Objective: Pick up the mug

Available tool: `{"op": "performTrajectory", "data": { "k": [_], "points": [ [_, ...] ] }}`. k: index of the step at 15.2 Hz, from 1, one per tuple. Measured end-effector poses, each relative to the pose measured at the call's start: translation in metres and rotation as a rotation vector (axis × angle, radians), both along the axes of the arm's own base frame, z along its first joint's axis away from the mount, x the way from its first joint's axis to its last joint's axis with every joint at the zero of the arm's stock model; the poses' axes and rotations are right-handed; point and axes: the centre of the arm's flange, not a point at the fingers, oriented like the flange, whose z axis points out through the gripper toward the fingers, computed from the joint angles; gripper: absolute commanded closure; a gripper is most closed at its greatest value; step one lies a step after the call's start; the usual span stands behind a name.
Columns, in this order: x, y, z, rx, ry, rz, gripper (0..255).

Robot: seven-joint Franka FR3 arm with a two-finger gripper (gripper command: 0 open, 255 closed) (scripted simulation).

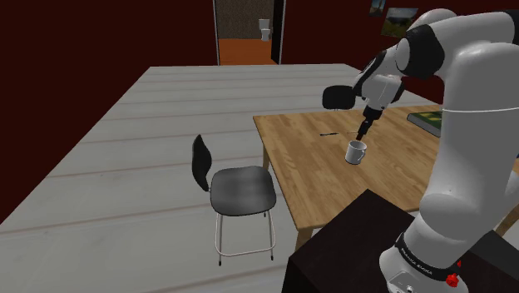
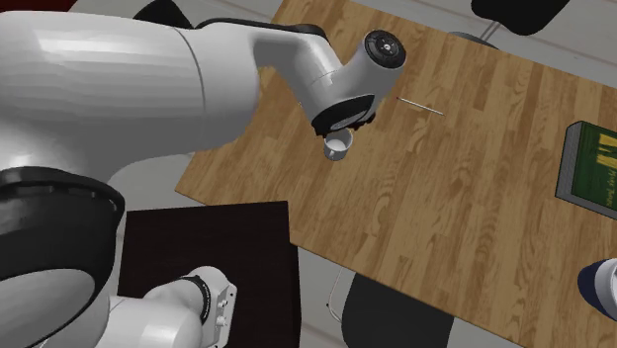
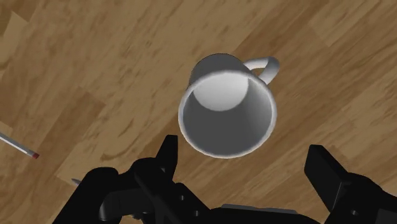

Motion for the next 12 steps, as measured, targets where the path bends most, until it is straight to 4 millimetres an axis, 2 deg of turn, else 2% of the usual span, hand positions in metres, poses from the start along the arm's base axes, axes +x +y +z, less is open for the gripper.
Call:
{"op": "performTrajectory", "data": {
  "k": [4, 12],
  "points": [
    [0.01, -0.036, -0.034, 0.009, 0.007, 0.011, 0],
    [0.012, -0.042, -0.078, 0.013, 0.008, 0.013, 0]
  ]
}}
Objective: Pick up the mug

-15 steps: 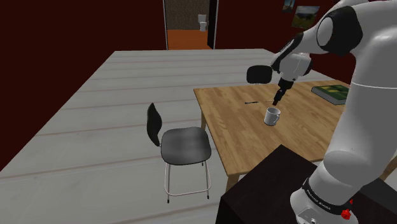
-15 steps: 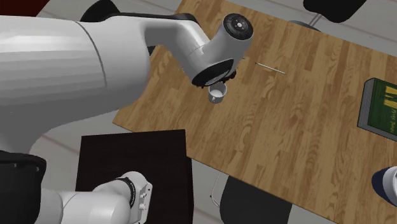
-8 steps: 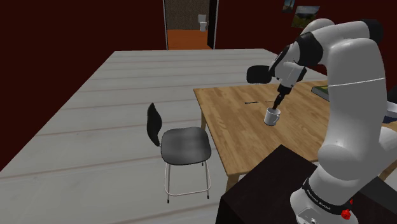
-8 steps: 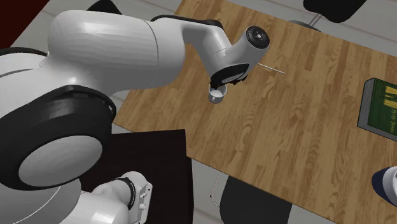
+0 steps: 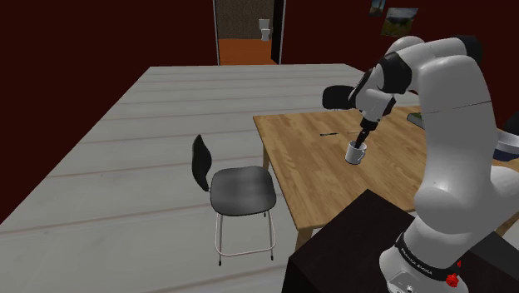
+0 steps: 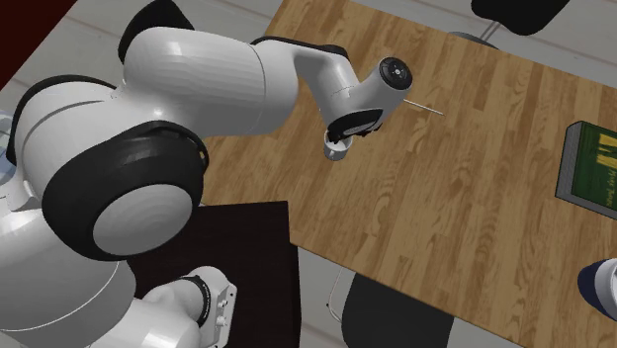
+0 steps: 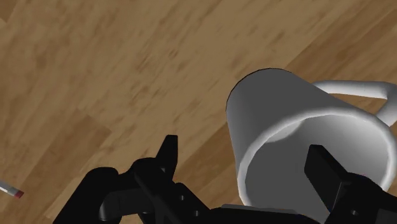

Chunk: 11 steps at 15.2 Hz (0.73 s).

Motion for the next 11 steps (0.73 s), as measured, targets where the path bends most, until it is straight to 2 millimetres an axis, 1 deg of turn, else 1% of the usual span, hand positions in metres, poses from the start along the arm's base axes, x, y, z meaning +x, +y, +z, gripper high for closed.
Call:
{"op": "performTrajectory", "data": {
  "k": [1, 11],
  "points": [
    [-0.0002, -0.0003, -0.0027, 0.0, 0.0, 0.0, 255],
    [-0.0008, -0.0009, -0.005, 0.0, 0.0, 0.0, 255]
  ]
}}
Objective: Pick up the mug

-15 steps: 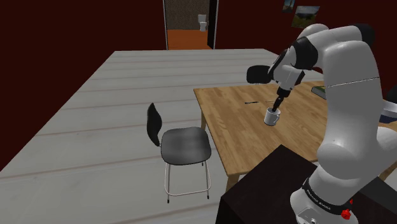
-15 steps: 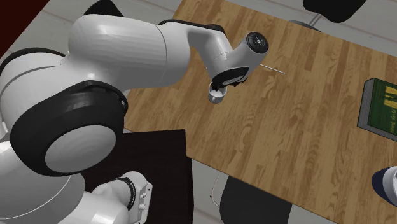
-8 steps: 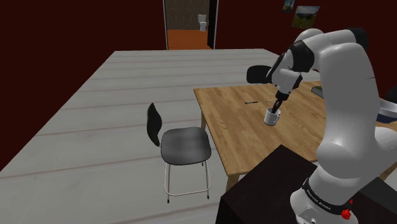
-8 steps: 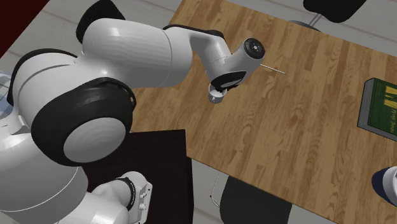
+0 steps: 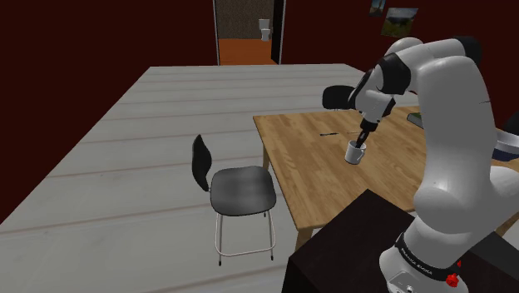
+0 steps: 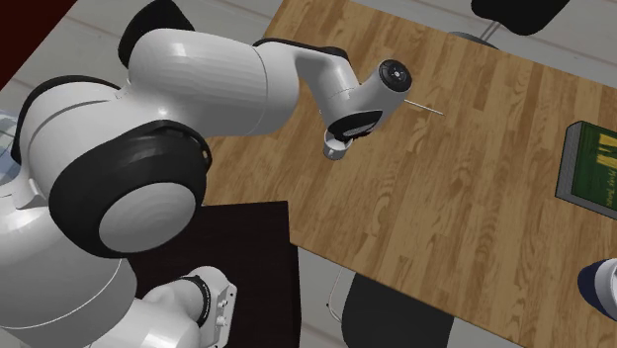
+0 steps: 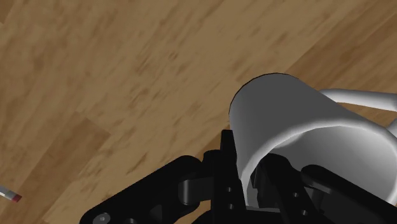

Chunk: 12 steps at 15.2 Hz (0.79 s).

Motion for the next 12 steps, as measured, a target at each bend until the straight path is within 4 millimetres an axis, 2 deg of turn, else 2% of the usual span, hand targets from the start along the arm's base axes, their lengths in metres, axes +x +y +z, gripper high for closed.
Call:
{"op": "performTrajectory", "data": {
  "k": [12],
  "points": [
    [0.0, 0.0, 0.058, 0.0, 0.0, 0.001, 255]
  ]
}}
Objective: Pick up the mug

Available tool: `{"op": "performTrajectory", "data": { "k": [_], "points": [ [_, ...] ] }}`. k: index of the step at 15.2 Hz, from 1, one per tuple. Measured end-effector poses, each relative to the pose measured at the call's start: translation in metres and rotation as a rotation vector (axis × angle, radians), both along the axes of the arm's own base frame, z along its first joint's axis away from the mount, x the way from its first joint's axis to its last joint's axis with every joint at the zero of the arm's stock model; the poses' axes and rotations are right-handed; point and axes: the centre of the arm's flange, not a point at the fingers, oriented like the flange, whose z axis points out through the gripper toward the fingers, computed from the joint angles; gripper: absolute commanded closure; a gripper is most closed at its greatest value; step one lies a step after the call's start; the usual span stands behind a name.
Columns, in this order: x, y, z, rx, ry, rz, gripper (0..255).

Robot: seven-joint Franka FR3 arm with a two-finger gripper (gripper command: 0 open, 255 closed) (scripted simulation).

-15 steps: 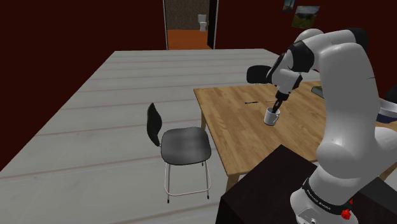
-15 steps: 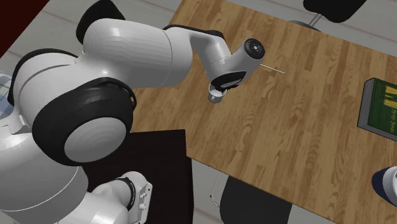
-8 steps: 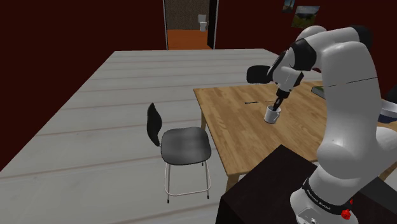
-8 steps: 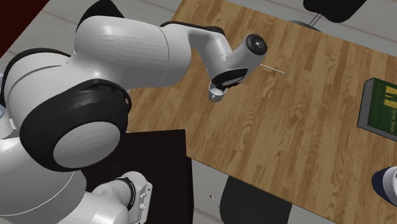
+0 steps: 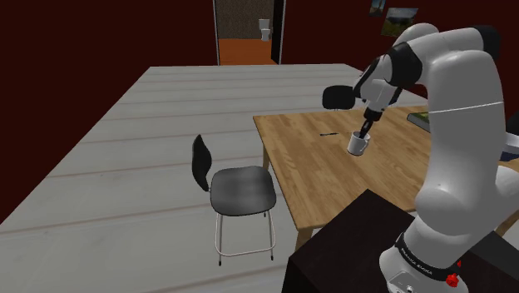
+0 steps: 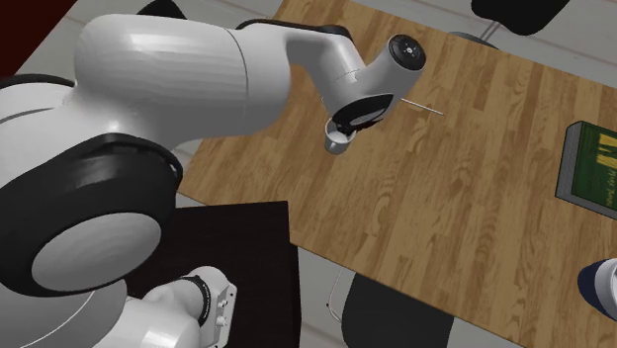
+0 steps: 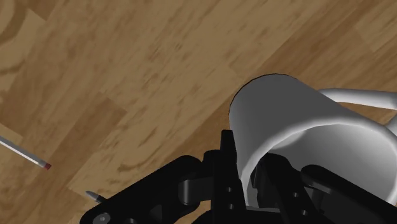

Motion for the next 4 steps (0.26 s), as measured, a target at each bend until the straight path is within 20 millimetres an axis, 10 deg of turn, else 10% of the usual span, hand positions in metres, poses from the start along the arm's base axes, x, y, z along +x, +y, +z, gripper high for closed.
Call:
{"op": "performTrajectory", "data": {
  "k": [4],
  "points": [
    [0.0, 0.0, 0.02, 0.0, 0.0, 0.0, 255]
  ]
}}
